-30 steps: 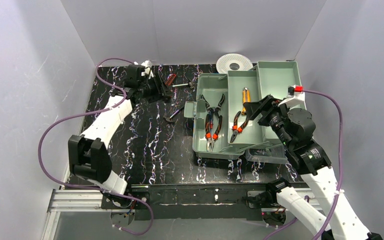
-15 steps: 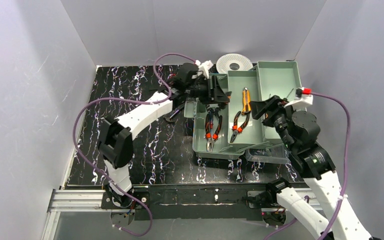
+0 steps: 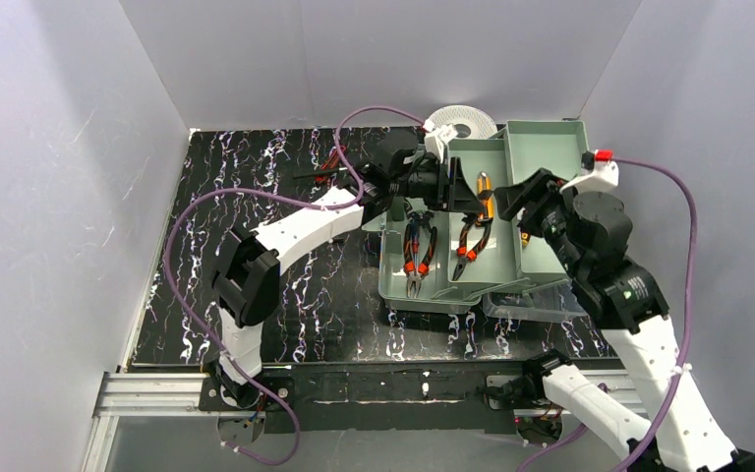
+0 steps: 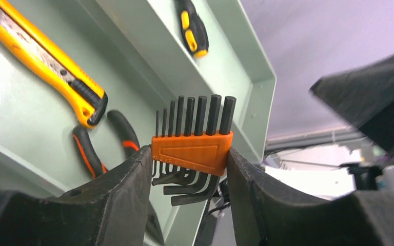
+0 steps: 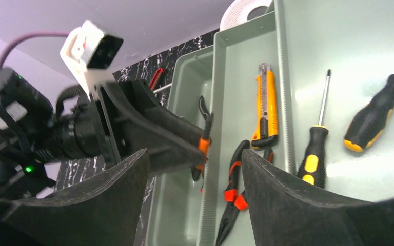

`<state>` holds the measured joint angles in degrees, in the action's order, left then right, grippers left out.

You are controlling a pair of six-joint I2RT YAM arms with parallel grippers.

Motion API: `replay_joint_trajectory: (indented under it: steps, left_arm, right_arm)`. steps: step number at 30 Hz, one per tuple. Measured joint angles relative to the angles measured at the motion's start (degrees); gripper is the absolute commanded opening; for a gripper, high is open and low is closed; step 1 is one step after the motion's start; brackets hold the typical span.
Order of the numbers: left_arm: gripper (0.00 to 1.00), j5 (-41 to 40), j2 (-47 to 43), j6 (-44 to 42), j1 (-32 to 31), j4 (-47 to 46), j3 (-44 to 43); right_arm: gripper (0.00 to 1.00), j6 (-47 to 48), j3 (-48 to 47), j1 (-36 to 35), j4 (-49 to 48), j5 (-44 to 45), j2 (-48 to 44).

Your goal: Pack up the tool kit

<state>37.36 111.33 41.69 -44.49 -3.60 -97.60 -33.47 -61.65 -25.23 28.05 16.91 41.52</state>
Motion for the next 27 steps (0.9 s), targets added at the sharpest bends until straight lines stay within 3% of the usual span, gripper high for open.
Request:
replay_joint_trajectory:
  steps: [7,14,17,19,20,21,22,24,27]
  left_arm:
    - [0.11,-3.1,-9.53,-14.43,-2.71,-5.73,14.19]
    - [0.12,-5.42,-14.47,-29.44,-4.28,-9.42,16.48]
    - [0.13,-5.92,-14.47,-31.26,-4.72,-9.44,17.77]
    - [0.13,-6.6,-14.47,-32.46,-5.27,-9.77,17.77]
    - [0.14,-7.06,-14.47,-33.22,-5.62,-9.66,17.77]
    - [0.17,-7.58,-14.56,-34.05,-5.92,-9.64,18.08]
    - [0.23,-7.91,-14.69,-34.6,-6.14,-9.35,18.45]
    - [0.5,-8.13,-14.99,-34.93,-6.14,-9.07,18.73]
    - [0.79,-8.28,-16.24,-34.56,-5.92,-10.16,20.39]
  right_arm:
    - [0.66,-3.15,-10.12,0.0,6.38,-4.22,9.01]
    - [0.65,-3.96,-12.68,0.0,13.05,-9.7,13.27]
    - [0.64,-3.91,-13.16,0.0,14.29,-13.07,15.74]
    - [0.57,-3.96,-13.16,0.0,14.91,-16.68,17.77]
    - [0.43,-3.98,-13.16,-0.02,15.37,-17.51,18.58]
    - [0.19,-4.2,-13.14,0.0,15.56,-18.36,19.5]
    - [0.03,-4.26,-12.44,0.13,15.56,-18.43,19.76]
    - [0.01,-3.8,-11.63,0.48,15.67,-17.31,19.63]
    - [0.01,-4.17,-11.17,0.59,15.47,-16.68,19.26]
